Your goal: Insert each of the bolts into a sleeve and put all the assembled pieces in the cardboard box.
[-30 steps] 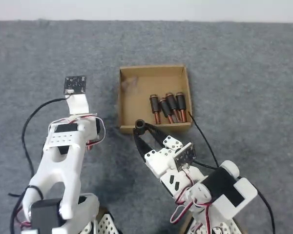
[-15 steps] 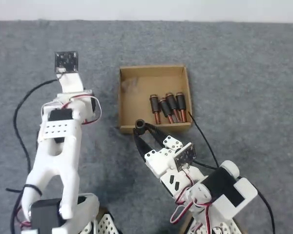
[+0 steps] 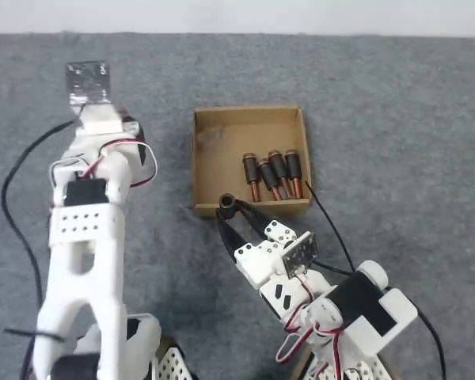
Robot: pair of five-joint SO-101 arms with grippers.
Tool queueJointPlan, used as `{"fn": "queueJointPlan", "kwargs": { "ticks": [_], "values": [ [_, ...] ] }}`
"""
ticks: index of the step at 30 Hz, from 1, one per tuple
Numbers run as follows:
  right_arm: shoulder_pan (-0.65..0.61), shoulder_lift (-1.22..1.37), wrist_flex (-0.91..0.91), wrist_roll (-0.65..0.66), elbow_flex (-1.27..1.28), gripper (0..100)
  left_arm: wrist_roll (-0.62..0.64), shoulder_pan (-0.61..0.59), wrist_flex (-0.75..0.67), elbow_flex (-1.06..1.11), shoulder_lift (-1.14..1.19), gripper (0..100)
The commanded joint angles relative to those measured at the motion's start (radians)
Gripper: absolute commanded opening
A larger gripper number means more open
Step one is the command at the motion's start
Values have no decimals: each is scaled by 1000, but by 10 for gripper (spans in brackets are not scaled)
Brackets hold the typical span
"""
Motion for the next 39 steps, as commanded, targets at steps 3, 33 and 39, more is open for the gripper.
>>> {"fn": "queueJointPlan", "kwargs": {
  "ticks": [3, 33, 39],
  "values": [
    [-4, 5, -2, 21, 14, 6, -8, 6, -141, 102, -190, 12],
    [-2, 5, 2, 25, 14, 6, 259, 486, -178, 535, -936, 12],
    [-4, 5, 2, 26, 14, 6, 258, 520, -146, 593, -1069, 12]
  ]
}}
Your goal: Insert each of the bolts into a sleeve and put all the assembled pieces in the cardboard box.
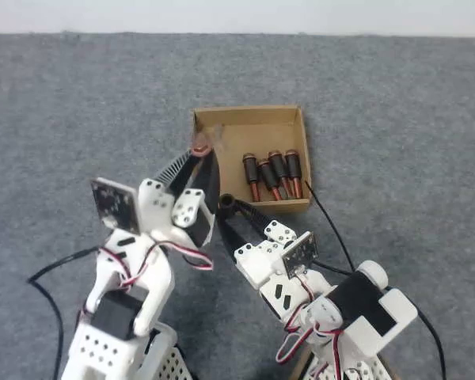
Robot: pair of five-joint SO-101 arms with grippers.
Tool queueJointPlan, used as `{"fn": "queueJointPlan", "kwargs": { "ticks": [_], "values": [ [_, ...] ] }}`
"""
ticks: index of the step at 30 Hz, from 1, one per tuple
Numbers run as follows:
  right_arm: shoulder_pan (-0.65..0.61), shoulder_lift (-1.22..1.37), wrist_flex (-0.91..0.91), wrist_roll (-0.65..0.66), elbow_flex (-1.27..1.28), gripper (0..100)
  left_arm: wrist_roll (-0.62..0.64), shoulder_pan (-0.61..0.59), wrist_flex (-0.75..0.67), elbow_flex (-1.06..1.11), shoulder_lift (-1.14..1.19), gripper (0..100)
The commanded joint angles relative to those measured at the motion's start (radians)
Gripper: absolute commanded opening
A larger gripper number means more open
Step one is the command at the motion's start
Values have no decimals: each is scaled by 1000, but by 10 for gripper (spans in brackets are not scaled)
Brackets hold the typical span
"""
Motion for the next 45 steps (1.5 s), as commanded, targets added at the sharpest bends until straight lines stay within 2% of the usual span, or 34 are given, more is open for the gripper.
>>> {"fn": "queueJointPlan", "kwargs": {
  "ticks": [1, 5, 9, 13, 31, 37, 45],
  "values": [
    [-4, 5, 2, 26, 14, 6, 6, 14, -3, 21, -104, 12],
    [-4, 5, 2, 26, 14, 6, -8, 15, -6, 36, -103, 12],
    [-4, 5, 2, 28, 14, 6, -71, 68, -3, 39, -86, 12],
    [-4, 5, 2, 28, 14, 6, -80, 106, -2, 39, -74, 12],
    [-4, 5, 38, 26, 12, 6, -137, 101, -8, 114, -44, 12],
    [-4, 5, 38, 26, 12, 6, -137, 100, -149, 223, -43, 12],
    [1, 2, 36, 26, 12, 6, -137, 100, -153, 248, -51, 12]
  ]
}}
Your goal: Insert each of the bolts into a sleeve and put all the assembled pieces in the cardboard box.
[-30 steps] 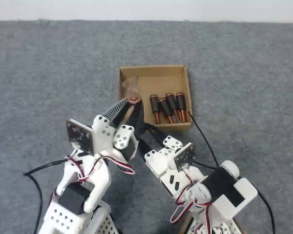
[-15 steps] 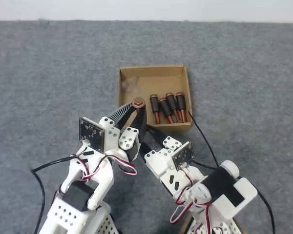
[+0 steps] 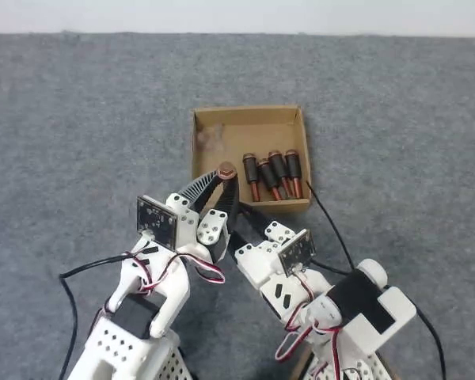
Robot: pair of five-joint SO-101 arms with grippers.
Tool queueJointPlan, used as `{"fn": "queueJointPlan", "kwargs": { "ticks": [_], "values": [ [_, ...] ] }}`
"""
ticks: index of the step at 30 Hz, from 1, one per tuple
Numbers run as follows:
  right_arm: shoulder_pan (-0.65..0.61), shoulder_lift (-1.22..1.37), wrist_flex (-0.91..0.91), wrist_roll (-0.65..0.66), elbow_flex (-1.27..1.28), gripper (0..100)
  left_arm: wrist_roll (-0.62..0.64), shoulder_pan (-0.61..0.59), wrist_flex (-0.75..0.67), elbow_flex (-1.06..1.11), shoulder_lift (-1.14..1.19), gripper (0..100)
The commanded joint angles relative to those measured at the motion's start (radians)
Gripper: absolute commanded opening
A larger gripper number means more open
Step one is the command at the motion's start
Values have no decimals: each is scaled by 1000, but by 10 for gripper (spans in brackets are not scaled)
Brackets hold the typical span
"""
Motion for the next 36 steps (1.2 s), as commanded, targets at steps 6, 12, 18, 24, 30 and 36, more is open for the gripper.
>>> {"fn": "queueJointPlan", "kwargs": {
  "ticks": [6, 12, 18, 24, 30, 36],
  "values": [
    [-1, -4, -5, 15, 14, 6, -14, -3, -11, 30, 0, 12],
    [48, -13, -7, 15, 12, 6, -15, 2, 117, 19, -2, 12],
    [51, -4, -54, 15, 14, 6, -15, 0, 206, 24, -2, 12],
    [51, -4, -54, 15, 14, 6, -9, 0, 203, 24, -2, 13],
    [51, -4, -54, 15, 14, 6, 6, -3, 201, 22, -2, 83],
    [51, -4, -54, 15, 14, 6, 95, -58, 206, 25, -2, 229]
  ]
}}
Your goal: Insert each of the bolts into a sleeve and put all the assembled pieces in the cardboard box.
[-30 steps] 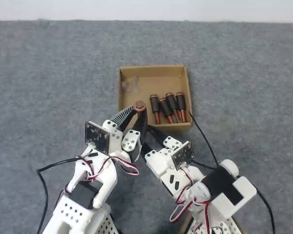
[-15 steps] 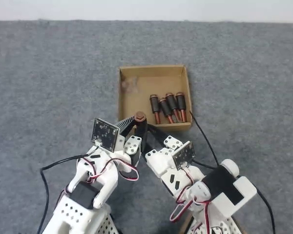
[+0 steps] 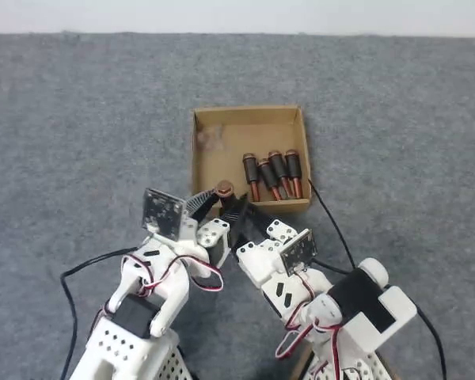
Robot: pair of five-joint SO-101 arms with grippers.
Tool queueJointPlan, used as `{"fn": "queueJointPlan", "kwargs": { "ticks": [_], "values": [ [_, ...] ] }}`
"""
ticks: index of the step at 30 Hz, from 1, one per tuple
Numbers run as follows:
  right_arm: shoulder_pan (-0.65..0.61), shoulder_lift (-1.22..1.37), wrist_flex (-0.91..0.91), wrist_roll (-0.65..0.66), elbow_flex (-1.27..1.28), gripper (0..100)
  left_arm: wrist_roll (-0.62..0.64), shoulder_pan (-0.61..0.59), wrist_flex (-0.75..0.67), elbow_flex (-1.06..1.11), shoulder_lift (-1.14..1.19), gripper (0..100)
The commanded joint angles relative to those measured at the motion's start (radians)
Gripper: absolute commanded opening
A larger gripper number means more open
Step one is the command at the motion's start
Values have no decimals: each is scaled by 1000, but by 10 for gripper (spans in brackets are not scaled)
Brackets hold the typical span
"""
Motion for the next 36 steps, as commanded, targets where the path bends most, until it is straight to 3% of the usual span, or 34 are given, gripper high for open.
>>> {"fn": "queueJointPlan", "kwargs": {
  "ticks": [1, 16, 20, 31, 36],
  "values": [
    [27, -5, -41, 9, 14, 6, 32, -35, 14, -12, 9, 227],
    [39, -5, -41, 9, 12, 6, 34, -37, 17, -111, 9, 228],
    [71, -5, -36, 5, -3, 6, 29, -72, 86, -189, 9, 228],
    [104, -4, 27, 8, -34, 6, 29, -440, 130, -252, 9, 216],
    [130, -4, 27, 9, -37, 6, 29, -600, 178, -220, 9, 57]
  ]
}}
